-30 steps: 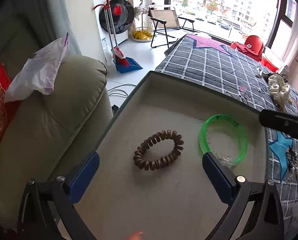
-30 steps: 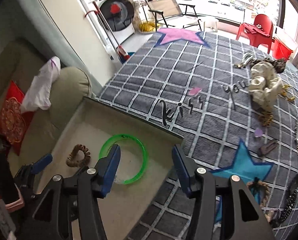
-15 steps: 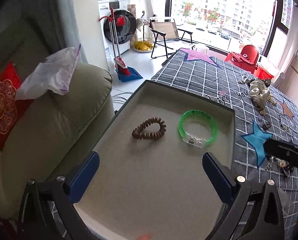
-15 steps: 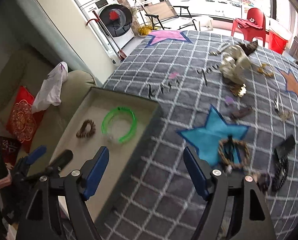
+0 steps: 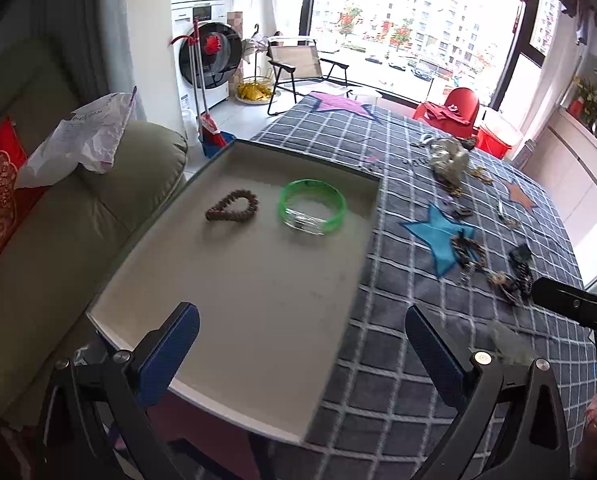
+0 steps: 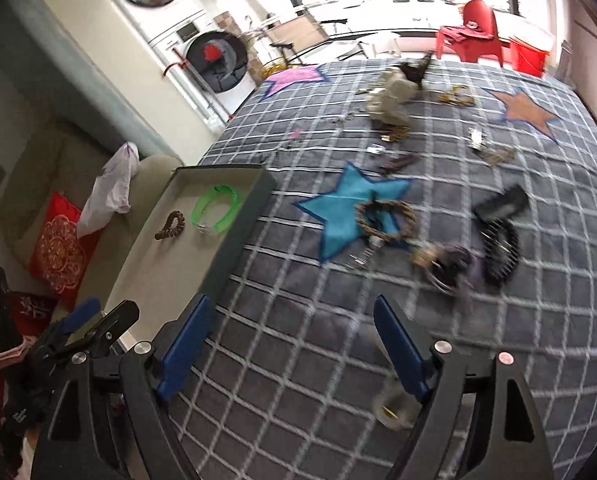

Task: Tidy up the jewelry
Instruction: 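Withdraw both open tools from the tray back over the tablecloth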

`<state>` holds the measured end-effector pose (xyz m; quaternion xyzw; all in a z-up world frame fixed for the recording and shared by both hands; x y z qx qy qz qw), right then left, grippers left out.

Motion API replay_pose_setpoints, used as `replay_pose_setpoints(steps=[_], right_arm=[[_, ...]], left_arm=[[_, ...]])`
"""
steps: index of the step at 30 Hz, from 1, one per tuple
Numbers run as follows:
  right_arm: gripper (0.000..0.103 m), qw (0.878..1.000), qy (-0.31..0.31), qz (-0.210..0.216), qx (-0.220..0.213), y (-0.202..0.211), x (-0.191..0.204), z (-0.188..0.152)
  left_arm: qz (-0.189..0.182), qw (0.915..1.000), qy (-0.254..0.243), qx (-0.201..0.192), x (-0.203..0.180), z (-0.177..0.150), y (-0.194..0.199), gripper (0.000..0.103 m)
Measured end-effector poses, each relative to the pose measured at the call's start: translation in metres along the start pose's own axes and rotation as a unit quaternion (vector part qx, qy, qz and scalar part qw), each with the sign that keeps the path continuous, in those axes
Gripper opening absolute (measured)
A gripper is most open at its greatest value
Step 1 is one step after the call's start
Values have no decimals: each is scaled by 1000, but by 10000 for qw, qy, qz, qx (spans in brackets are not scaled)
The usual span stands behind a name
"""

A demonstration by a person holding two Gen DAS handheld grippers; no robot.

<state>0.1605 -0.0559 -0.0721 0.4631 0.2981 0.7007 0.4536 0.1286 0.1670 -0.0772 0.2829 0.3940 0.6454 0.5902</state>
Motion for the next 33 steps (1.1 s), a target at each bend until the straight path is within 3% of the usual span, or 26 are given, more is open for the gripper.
replay_pose_setpoints(steps=[6,7,8,15,21,33], right_arm=[[87,9995,-275,-51,-160,22,-37,-19],[89,9994,-309,-41,-163,25,-42,-22],[102,9992,-353,-35,-178,28,-48,-25],[103,9972,-545,-53,-503,50,-80,-38],[103,9946,-702,121,-757,61,-105,-44],[103,9943,-865,-544,-298,54,-167,-50]], left_arm=[[-185,9997,-124,-38,-37,-12,13,103],[-204,9996,-211,-40,-47,-14,14,103],[-217,9994,-271,-44,-53,-16,15,103],[-256,9969,-734,124,-104,-33,7,103],[-122,9959,-827,351,-126,-39,-11,103],[-8,9938,-979,518,-148,-27,-50,103]])
Point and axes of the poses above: each gripper's, at about its wrist camera, not at the fingertips, and y roughly against the way its jaws point, x to its left, z to its top, the point moved 8 cm from there along -y, roughly the way its jaws point, and after that the axes turned 6 degrees about x, right-handed, at the moved point
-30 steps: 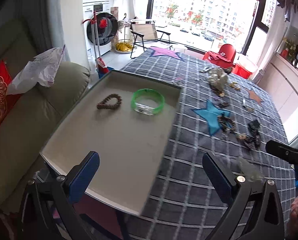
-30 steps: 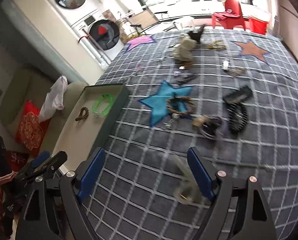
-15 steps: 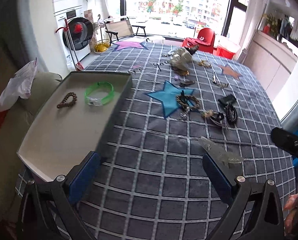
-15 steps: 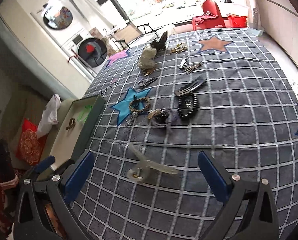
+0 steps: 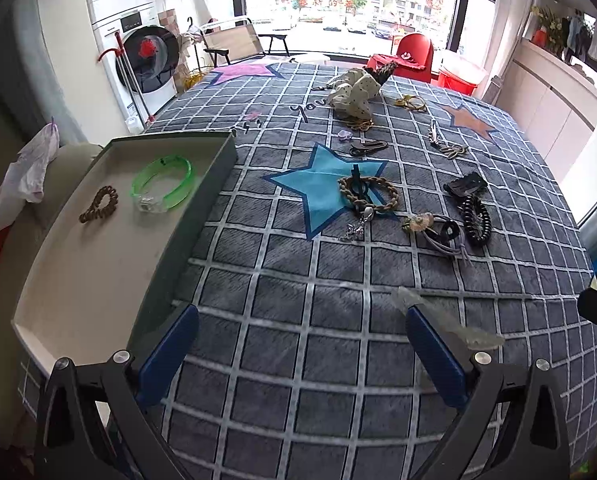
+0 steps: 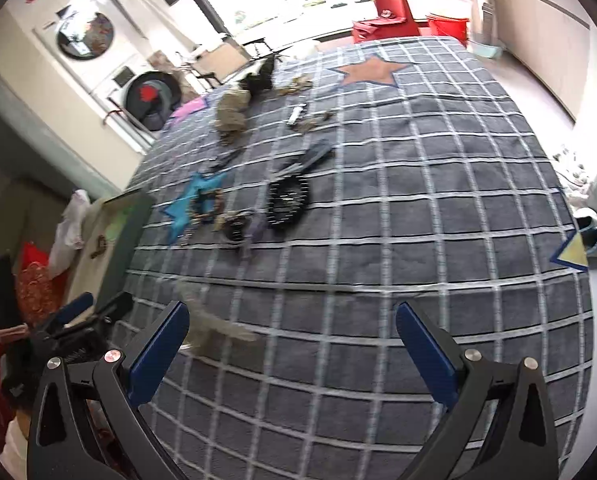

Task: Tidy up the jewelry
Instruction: 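Withdraw both open tools from the tray back over the tablecloth, then grasp the silver pendant chain with the left tool while the right tool grasps the black hair clip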

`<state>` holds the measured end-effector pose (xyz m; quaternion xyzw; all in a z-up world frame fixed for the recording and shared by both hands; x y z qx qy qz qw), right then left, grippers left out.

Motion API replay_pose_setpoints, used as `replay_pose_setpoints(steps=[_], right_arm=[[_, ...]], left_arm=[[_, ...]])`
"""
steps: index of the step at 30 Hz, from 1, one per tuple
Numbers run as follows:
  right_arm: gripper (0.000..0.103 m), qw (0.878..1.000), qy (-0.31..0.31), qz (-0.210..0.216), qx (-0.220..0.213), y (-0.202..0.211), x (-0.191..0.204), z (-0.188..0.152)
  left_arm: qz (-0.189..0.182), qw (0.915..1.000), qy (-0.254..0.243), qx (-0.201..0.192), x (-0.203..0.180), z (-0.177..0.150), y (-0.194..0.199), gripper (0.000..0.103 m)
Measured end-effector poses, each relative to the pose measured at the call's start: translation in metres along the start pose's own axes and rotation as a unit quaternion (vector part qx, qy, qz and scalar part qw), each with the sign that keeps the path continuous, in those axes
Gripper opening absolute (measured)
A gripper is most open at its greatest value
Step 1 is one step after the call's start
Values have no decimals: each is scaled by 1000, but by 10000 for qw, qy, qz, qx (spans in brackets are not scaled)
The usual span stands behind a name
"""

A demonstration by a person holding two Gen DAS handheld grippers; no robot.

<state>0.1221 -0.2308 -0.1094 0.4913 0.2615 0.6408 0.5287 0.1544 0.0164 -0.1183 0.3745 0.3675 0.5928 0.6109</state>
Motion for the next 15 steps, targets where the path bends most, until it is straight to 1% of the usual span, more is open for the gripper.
replay_pose_setpoints(steps=[5,9,15], right_arm=[[103,9994,115,-313,56,-9,-10,7],[103,9983,261,-505,92,-17,-10,14],[103,9958,460,-771,181,-35,-6,27]], left_arm=[[-58,9999,-77,109,-4,10,-15,103],[-101,9998,-93,140,-8,20,-25,103],[-102,9993,-334,126,-19,33,-41,103]])
Point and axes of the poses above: each gripper's, at about its wrist camera, not at the fingertips, and y roughly against the way its jaws point, x to its left, z to its top, the point moved 8 cm from there along -y, roughly the way its jaws point, and after that the axes turned 6 degrees about x, right-handed, at the moved point
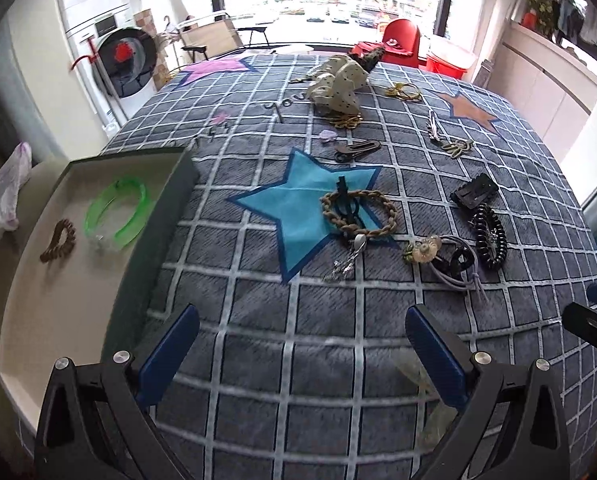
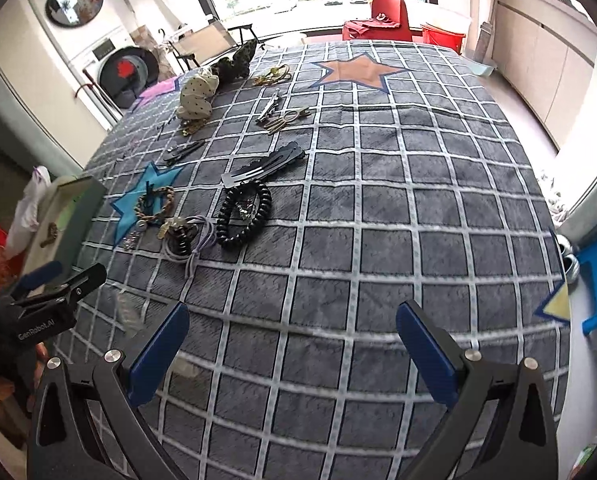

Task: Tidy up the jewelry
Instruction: 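Grasp the silver pendant chain with the left tool while the right tool grasps the black hair clip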

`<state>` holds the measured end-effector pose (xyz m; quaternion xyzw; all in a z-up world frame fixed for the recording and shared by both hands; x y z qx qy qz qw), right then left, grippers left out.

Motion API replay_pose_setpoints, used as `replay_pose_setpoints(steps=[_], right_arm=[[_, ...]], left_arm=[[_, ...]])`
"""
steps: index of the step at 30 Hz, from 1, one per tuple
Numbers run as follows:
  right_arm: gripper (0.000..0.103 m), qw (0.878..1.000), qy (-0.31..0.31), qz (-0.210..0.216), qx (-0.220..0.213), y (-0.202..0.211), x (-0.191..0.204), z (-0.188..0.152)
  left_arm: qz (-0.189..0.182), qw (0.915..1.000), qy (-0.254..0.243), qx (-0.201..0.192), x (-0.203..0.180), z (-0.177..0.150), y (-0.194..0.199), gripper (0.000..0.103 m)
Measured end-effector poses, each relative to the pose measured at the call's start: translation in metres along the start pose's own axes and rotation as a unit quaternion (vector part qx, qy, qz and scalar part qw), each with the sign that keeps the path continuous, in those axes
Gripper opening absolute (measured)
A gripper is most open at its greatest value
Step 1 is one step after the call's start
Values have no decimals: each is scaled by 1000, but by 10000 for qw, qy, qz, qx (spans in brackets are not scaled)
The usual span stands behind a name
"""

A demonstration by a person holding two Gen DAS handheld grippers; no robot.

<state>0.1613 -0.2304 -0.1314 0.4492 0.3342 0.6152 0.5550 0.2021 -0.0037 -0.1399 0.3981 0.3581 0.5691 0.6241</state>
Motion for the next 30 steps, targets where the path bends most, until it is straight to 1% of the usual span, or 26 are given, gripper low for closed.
replay_pose_setpoints(steps=[7,9,11,13,15,18,19,20,21,24,28,30], right_arm=[[103,9994,210,-255,68,-20,11,16],[98,9992,251,-308,76,-24,14,21],[94,9993,216,-305,64,-27,15,28],[91,9997,89,-227,48,-30,15,37],[81,9999,-42,-88,45,-32,16,45],[72,9999,-118,90,57,-37,21,57],[69,9998,-119,135,77,-39,24,59],[64,9997,-116,185,103,-41,26,62],[60,9997,-116,195,113,-43,27,65],[59,9997,-232,28,27,-46,18,76],[59,9990,-423,-39,164,-57,4,87],[59,9981,-555,102,265,-64,3,90]], left_arm=[[-54,9998,-194,43,-8,11,-18,103],[-96,9997,-226,50,-9,15,-22,102],[-111,9996,-257,87,-11,17,-26,92],[-149,9995,-248,138,-11,19,-30,92],[-169,9995,-253,119,-12,21,-31,92],[-205,9993,-279,103,-13,24,-33,92],[-212,9993,-282,102,-14,25,-34,86],[-221,9993,-279,124,-13,25,-35,77],[-246,9992,-268,188,-13,25,-37,77],[-246,9991,-266,197,-13,26,-40,77],[-236,9991,-300,178,-15,26,-44,77],[-234,9991,-304,167,-16,27,-44,77]])
Point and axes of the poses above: each gripper's, at about its wrist camera, not at the fingertips, and y roughly against the way its jaws point, x to its left, z to its top, the point moved 8 cm from there along -y, roughly the way its jaws point, and after that the axes turned 6 degrees about x, right-handed, at the moved point
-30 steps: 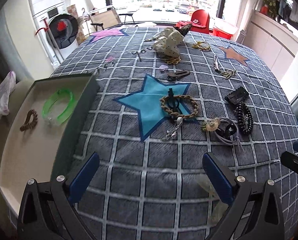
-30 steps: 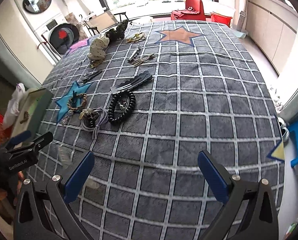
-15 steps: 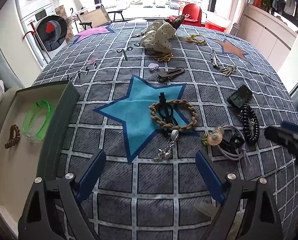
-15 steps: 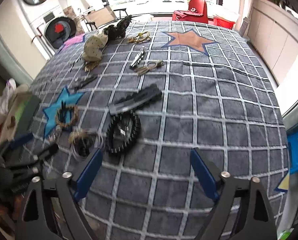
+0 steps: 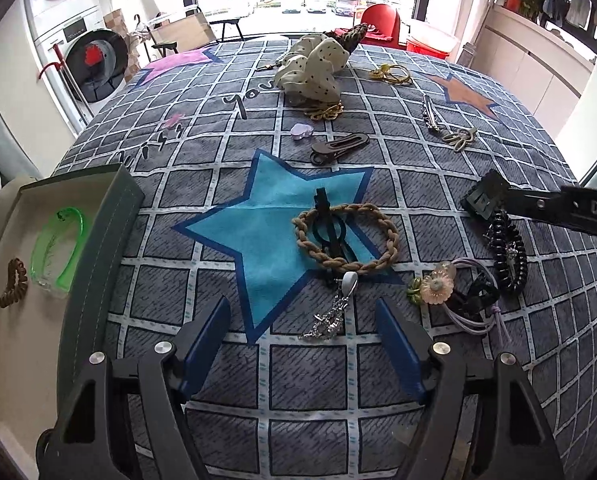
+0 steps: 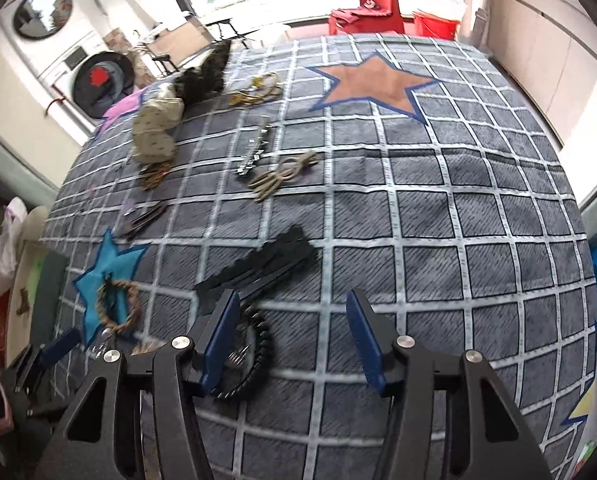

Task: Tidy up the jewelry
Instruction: 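Grasp the silver pendant chain with the left tool while the right tool grasps the black hair clip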

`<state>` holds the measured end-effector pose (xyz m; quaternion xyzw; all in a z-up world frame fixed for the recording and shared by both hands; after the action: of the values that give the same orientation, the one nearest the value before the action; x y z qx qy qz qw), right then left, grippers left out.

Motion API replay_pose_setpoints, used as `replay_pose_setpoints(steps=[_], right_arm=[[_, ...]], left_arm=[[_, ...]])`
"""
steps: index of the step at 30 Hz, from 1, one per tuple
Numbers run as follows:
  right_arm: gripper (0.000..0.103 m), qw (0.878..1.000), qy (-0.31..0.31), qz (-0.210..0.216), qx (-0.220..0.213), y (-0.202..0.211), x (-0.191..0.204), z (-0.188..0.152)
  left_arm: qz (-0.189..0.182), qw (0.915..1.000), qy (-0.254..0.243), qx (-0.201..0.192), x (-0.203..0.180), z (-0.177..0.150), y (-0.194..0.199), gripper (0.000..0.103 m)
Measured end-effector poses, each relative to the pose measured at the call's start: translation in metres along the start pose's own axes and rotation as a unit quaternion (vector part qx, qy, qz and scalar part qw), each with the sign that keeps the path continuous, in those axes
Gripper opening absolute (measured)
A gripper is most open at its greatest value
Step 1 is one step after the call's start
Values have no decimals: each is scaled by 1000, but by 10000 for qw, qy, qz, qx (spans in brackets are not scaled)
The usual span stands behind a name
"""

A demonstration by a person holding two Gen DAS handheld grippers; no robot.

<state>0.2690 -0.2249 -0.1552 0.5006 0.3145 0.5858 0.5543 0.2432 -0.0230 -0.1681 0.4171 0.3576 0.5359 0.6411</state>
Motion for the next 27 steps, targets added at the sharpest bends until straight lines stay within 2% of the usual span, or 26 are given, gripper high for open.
replay_pose_setpoints(steps=[3,5,7,10,13,15,17,18,19,20,21,22,23,27], right_arm=[[66,9997,-82,204,68,-4,8,5],[74,9998,-43,181,101,-7,18,9],[74,9999,78,-54,90,-11,25,10],[75,9972,392,-625,88,-19,35,14],[75,9920,669,-1068,72,-23,41,13],[70,9916,700,-1086,5,-22,42,12],[67,9919,670,-1075,-10,-20,40,12],[50,9917,666,-1092,-98,-16,38,13],[42,9927,622,-1031,-55,-15,37,13],[42,9939,556,-948,-55,-14,35,13],[36,9948,509,-875,-65,-13,34,13],[37,9954,478,-822,-82,-13,33,13],[37,9970,402,-658,-95,-12,32,13],[37,9998,91,-117,-141,-8,27,11]], left_arm=[[6,10000,-5,-18,-1,1,0,77],[25,10000,-18,-35,-2,2,-1,77],[32,10000,-26,-46,-3,3,-1,77],[31,10000,-32,-54,-3,3,-1,77],[-48,10000,-44,-56,-5,2,0,70],[-66,9999,-62,-60,-7,2,1,66],[-83,9999,-70,-79,-7,2,3,53],[-90,9999,-70,-80,-7,2,4,49],[-91,9999,-68,-85,-6,2,4,38],[-110,9999,-62,-78,-6,2,4,33],[-121,9999,-50,-74,-5,2,5,29],[-152,9999,-38,-70,-4,2,6,17],[-197,9998,-27,-58,-3,1,6,9],[-290,9995,7,-97,-1,0,10,8]])
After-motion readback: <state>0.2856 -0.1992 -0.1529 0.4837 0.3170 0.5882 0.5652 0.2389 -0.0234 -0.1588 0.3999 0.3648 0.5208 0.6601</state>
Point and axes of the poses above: each gripper's, at about its wrist camera, not at the fingertips, and y roughly against the way its jaws point, x to its left, z to its top, the point moved 8 cm from there along -y, roughly the way its jaws point, and after that the axes turned 6 degrees about x, right-handed, at the moved point
